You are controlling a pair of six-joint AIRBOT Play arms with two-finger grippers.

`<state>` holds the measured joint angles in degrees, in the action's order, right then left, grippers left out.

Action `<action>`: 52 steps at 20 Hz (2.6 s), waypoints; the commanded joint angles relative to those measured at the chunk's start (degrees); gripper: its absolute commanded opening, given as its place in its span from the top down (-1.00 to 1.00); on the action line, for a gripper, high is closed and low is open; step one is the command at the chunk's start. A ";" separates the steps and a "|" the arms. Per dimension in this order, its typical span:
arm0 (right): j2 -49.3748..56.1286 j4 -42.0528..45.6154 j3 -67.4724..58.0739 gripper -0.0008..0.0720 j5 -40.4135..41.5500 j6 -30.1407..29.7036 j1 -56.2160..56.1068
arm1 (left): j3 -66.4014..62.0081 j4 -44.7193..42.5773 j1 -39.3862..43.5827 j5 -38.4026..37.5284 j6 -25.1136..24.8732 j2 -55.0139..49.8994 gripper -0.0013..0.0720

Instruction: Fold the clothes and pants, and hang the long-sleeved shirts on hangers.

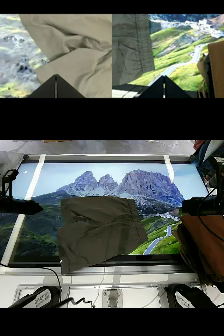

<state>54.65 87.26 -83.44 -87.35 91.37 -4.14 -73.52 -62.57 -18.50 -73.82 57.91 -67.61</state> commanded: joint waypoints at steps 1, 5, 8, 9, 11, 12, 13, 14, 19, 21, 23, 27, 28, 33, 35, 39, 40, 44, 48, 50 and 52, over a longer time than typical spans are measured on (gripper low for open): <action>0.02 0.00 -0.02 0.91 0.00 0.02 -0.07 | -0.02 0.00 -0.04 0.02 -0.02 0.04 0.95; 0.02 0.00 -0.02 0.91 0.00 0.00 -0.07 | -0.02 0.00 -0.04 0.02 -0.02 0.04 0.95; 0.02 1.92 -0.02 0.91 4.02 -6.82 -0.07 | -0.02 0.00 -0.04 0.02 -0.02 0.04 0.95; 0.02 2.05 -0.02 0.91 6.47 -7.10 -0.04 | -0.02 0.00 -0.04 0.02 -0.02 0.04 0.95; 0.02 1.77 -0.02 0.91 9.73 -7.10 -0.07 | -0.02 0.00 -0.04 0.02 -0.02 0.04 0.95; 0.02 1.62 -0.02 0.91 10.84 -7.10 -0.07 | -0.02 0.00 -0.04 0.02 -0.02 0.04 0.95; 0.02 1.62 -0.02 0.91 11.63 -7.10 -0.07 | -0.02 0.00 -0.04 0.02 -0.02 0.04 0.95; 0.02 1.38 -0.02 0.91 12.24 -7.08 -0.07 | -0.02 0.00 -0.04 0.02 -0.02 0.04 0.95; 0.17 1.79 0.00 0.91 15.15 -7.19 -0.07 | -0.02 0.00 -0.04 0.02 -0.02 0.04 0.95; 1.36 6.12 0.31 0.91 12.15 -12.44 1.16 | -0.02 0.00 -0.04 0.00 -0.02 0.04 0.95; 3.04 6.99 3.85 0.91 8.63 -18.49 5.81 | -0.02 0.00 -0.04 0.00 0.00 0.04 0.95; 5.29 -15.17 21.07 0.91 12.66 -29.57 19.21 | -0.02 0.00 -0.04 0.02 -0.02 0.04 0.95; 6.08 -20.96 25.35 0.91 14.19 -31.54 21.64 | -0.02 0.02 -0.04 0.02 0.00 0.04 0.95; 12.02 -37.64 40.54 -0.41 24.50 -30.60 23.96 | -0.02 0.70 -0.04 0.02 0.00 0.04 0.95; 16.96 -39.80 41.92 -0.41 25.79 -30.58 22.40 | -0.02 2.84 -0.04 -0.02 0.04 0.04 0.95; 27.76 -43.71 41.88 -0.45 23.45 -30.71 20.94 | -0.02 10.23 -0.04 -0.87 2.23 0.04 0.95; 29.79 -43.91 41.88 -0.59 23.21 -31.10 20.81 | -0.02 11.37 -0.04 -0.90 2.23 0.04 0.95; 32.76 -48.87 41.88 -0.63 23.98 -35.54 20.81 | 0.00 12.07 -0.04 -0.87 2.14 0.00 0.95; 34.75 -50.34 39.15 -0.62 23.08 -35.28 20.74 | 0.00 12.07 -0.04 -0.87 2.14 -0.50 0.95; 36.59 -49.66 37.53 -0.62 19.85 -35.19 20.11 | 0.02 12.07 -0.04 -1.01 2.16 -1.16 0.95; 38.38 -48.76 36.79 -0.61 19.56 -35.17 18.62 | 0.04 12.07 -0.04 -1.20 2.16 -1.88 0.93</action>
<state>90.63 37.12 -45.25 -66.30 56.36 15.77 -73.52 -50.70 -18.50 -74.76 60.05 -68.69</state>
